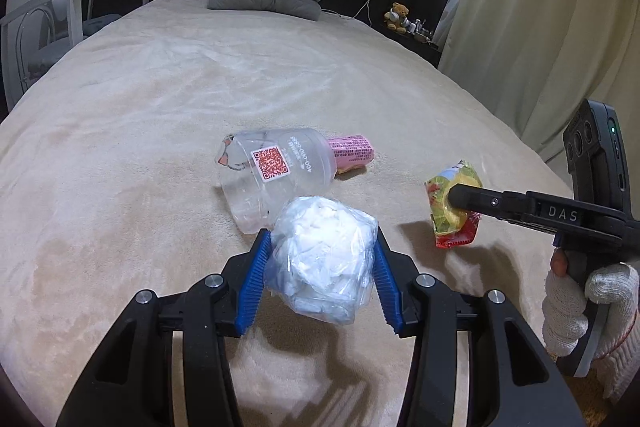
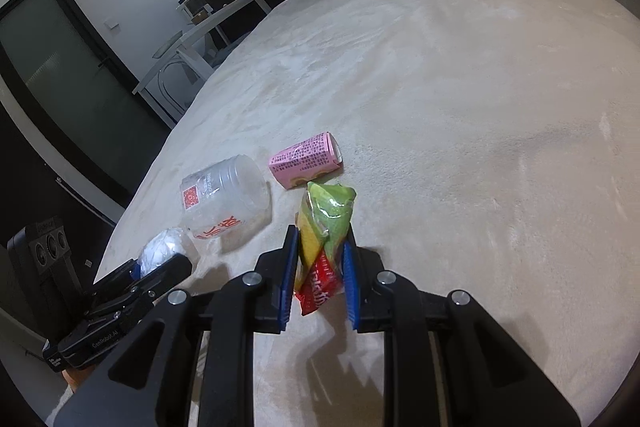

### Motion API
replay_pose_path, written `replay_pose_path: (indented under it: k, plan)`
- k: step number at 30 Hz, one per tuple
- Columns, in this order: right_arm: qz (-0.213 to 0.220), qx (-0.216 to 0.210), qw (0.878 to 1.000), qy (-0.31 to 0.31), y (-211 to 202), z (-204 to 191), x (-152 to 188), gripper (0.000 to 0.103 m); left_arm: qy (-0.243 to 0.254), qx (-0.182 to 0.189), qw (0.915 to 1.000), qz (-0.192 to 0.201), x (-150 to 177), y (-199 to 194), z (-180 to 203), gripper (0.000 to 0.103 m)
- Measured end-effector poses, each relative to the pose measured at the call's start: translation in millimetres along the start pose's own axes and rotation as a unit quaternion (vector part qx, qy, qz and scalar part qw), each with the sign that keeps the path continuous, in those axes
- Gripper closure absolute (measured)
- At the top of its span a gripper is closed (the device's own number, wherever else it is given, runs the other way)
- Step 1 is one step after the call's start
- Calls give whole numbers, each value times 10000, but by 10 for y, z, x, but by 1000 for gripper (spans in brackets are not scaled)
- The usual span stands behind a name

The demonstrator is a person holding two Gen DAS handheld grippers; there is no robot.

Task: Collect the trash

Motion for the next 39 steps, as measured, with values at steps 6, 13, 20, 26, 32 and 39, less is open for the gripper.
replay_pose_path:
  k: [6, 13, 20, 26, 32, 39]
  plan:
    - [163, 104, 9997, -120, -284, -30, 98, 81, -57, 96, 9997, 205, 56, -280, 120, 56]
    - [320, 189, 9988, -313, -614, -90, 316, 81, -82, 186, 9989, 418, 152, -589, 250, 56]
    - [448, 216, 9976, -487, -938, -229, 606, 81, -81, 279, 9980, 563, 368, -849, 421, 56]
    - [542, 193, 9965, -614, -1168, -348, 856, 81, -93, 347, 9974, 630, 566, -1029, 529, 56]
    - [608, 142, 9960, -636, -1375, -458, 1097, 81, -127, 415, 9967, 689, 818, -1230, 604, 56]
    - [629, 77, 9956, -685, -1568, -595, 1354, 81, -124, 491, 9963, 691, 1120, -1421, 694, 55]
Point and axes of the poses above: each gripper's, at about its wrist camera, not at the fingertips, and y roughly the way its jaws point, z to its right, x to its underside, the point moved 10 cm from there along y, roughly the way its jaws point, and after that the axes turned 11 degrees about -y, right-handed, at the moved point
